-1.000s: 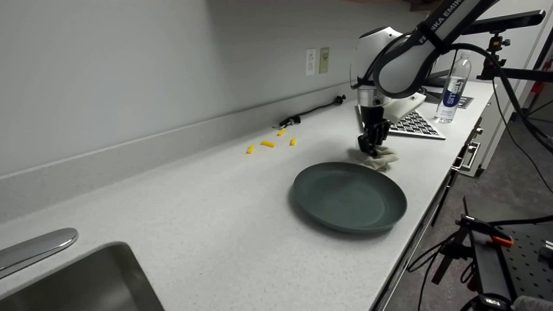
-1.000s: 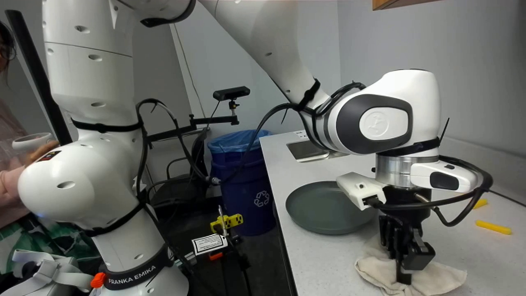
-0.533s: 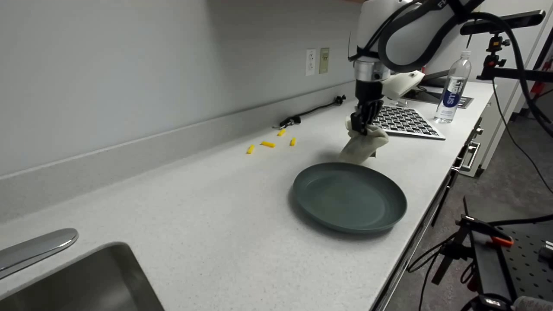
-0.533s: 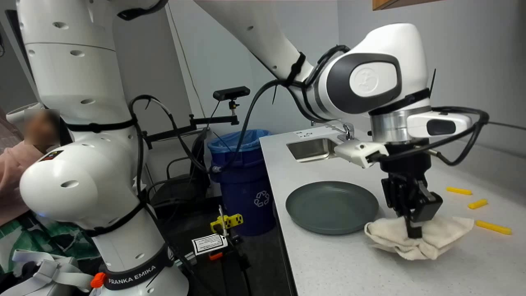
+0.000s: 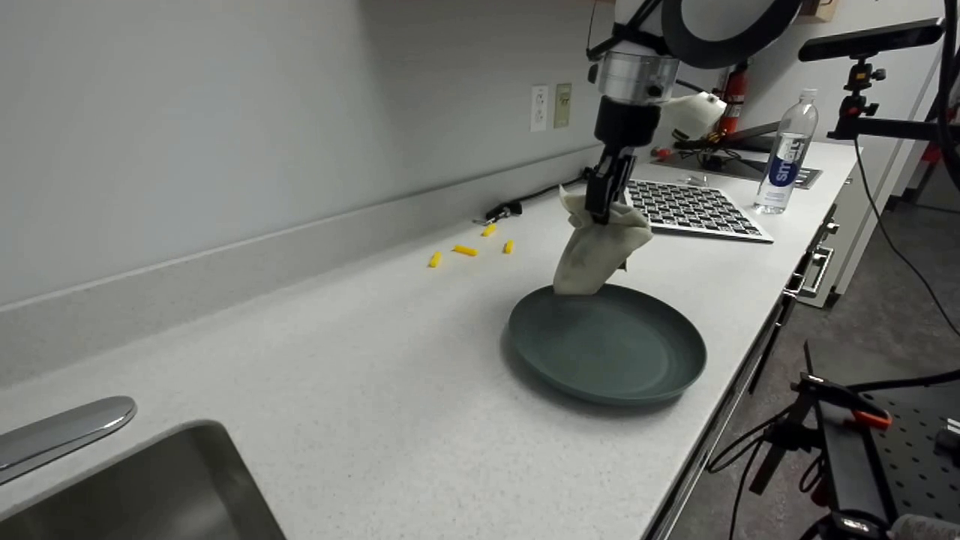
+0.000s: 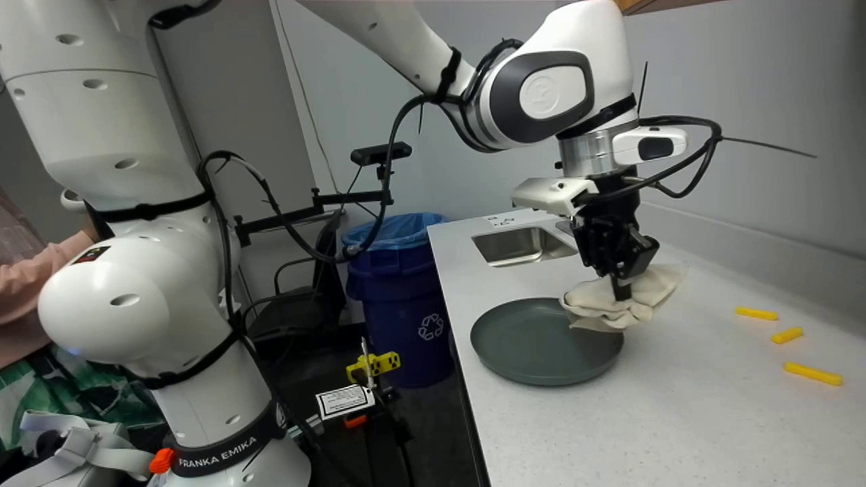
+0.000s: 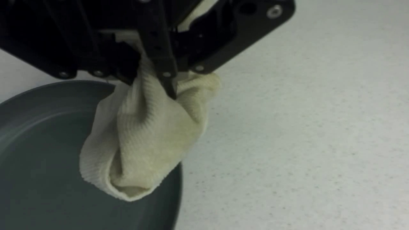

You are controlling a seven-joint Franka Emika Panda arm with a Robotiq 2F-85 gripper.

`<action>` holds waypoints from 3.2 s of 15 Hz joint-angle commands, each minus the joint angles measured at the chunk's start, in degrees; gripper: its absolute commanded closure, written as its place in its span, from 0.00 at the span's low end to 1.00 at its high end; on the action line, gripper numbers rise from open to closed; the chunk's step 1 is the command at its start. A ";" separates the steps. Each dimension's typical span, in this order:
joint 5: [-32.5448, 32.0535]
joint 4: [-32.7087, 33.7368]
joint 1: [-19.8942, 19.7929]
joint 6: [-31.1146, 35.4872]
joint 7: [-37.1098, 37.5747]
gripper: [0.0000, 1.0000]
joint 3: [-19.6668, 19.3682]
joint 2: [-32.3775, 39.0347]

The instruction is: Wipe the grey plate using the towel on the countertop

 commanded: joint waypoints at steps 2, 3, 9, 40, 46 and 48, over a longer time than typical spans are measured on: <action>10.12 -0.25 2.27 -3.18 -9.83 0.97 2.08 1.96; 10.94 0.18 2.53 -3.97 -10.54 0.97 2.48 3.17; 11.28 3.21 2.86 -8.22 -11.03 0.97 4.71 10.94; 1.79 6.09 3.27 -7.67 -2.48 0.97 3.74 15.72; -15.97 8.57 4.64 -18.32 4.50 0.97 -2.10 17.99; -19.73 9.30 4.71 -17.73 7.58 0.97 -3.15 18.77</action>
